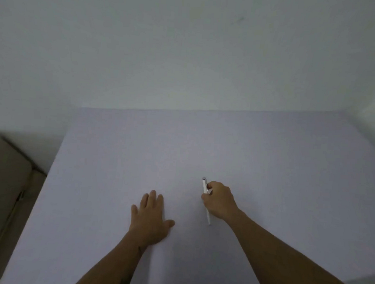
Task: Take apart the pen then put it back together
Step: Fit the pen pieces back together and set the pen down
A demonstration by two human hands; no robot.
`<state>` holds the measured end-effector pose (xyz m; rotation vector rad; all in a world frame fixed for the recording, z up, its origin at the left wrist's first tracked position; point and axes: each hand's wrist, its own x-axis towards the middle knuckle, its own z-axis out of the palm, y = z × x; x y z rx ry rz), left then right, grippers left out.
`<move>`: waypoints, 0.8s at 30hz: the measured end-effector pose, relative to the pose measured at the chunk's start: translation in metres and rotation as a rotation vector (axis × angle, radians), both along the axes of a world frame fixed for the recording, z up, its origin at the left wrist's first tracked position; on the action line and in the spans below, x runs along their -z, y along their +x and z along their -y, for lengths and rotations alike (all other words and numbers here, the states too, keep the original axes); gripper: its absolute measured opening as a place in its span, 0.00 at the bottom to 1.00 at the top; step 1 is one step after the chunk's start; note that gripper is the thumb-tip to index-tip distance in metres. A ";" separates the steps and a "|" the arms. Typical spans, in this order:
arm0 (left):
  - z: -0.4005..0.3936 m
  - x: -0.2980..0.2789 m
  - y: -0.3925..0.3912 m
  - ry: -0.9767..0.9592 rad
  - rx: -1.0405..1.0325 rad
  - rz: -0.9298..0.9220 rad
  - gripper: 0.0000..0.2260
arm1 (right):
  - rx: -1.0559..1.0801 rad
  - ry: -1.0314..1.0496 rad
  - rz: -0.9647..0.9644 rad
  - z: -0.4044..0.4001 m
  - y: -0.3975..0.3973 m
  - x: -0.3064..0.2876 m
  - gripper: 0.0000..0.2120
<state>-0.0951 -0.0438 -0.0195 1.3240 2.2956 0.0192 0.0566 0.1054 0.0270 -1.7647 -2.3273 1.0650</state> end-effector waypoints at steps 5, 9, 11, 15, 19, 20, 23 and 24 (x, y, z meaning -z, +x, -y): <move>0.004 0.012 0.002 -0.013 0.040 -0.064 0.45 | -0.041 0.057 0.105 0.011 -0.010 0.015 0.13; 0.004 0.015 -0.001 -0.030 0.057 -0.065 0.45 | -0.047 0.107 0.167 0.017 -0.020 0.027 0.14; 0.005 0.016 -0.001 -0.031 0.057 -0.067 0.45 | -0.047 0.121 0.180 0.019 -0.023 0.032 0.13; 0.005 0.018 -0.002 -0.016 0.067 -0.072 0.45 | -0.030 0.147 0.202 0.020 -0.022 0.042 0.11; 0.004 0.017 -0.002 -0.035 0.070 -0.065 0.45 | -0.036 0.168 0.190 0.021 -0.019 0.045 0.11; 0.003 0.016 -0.002 -0.041 0.071 -0.062 0.45 | -0.031 0.168 0.180 0.020 -0.018 0.046 0.11; 0.001 0.006 -0.004 -0.073 0.082 -0.056 0.45 | -0.022 0.136 0.161 0.021 -0.012 0.035 0.15; 0.001 0.002 -0.005 -0.087 0.084 -0.048 0.44 | -0.029 0.133 0.153 0.021 -0.008 0.033 0.16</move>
